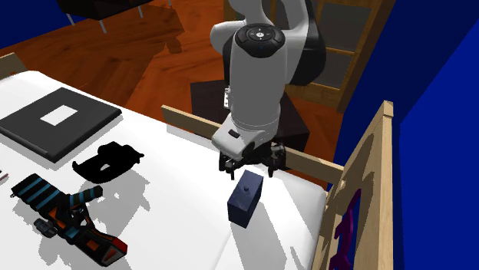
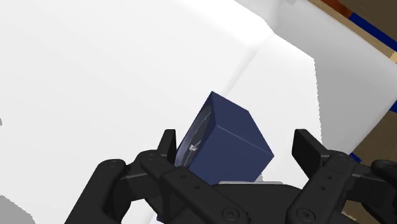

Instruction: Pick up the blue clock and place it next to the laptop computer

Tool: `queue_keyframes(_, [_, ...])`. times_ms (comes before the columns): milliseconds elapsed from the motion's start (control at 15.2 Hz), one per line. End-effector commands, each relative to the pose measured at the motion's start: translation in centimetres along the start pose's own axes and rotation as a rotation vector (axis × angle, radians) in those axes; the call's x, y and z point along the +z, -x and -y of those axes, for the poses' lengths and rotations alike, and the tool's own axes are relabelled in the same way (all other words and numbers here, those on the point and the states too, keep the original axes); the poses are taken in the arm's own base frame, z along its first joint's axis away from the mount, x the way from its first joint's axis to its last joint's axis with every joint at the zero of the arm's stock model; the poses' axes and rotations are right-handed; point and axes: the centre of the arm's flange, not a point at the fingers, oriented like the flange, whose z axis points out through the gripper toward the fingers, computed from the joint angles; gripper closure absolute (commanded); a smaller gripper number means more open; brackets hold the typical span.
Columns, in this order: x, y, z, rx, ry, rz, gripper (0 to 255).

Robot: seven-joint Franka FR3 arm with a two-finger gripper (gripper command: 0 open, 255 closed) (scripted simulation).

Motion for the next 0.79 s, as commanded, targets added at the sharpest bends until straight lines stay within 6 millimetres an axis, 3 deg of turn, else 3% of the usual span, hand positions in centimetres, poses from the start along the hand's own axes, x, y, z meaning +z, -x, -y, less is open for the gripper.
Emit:
queue_keyframes(0, [1.0, 0.0, 0.0, 0.000, 0.000, -0.001, 0])
queue_keyframes(198, [2.4, 0.0, 0.0, 0.000, 0.000, -0.001, 0])
queue_keyframes(660, [2.4, 0.0, 0.0, 0.000, 0.000, -0.001, 0])
queue_keyframes(726, [2.4, 0.0, 0.0, 0.000, 0.000, -0.001, 255])
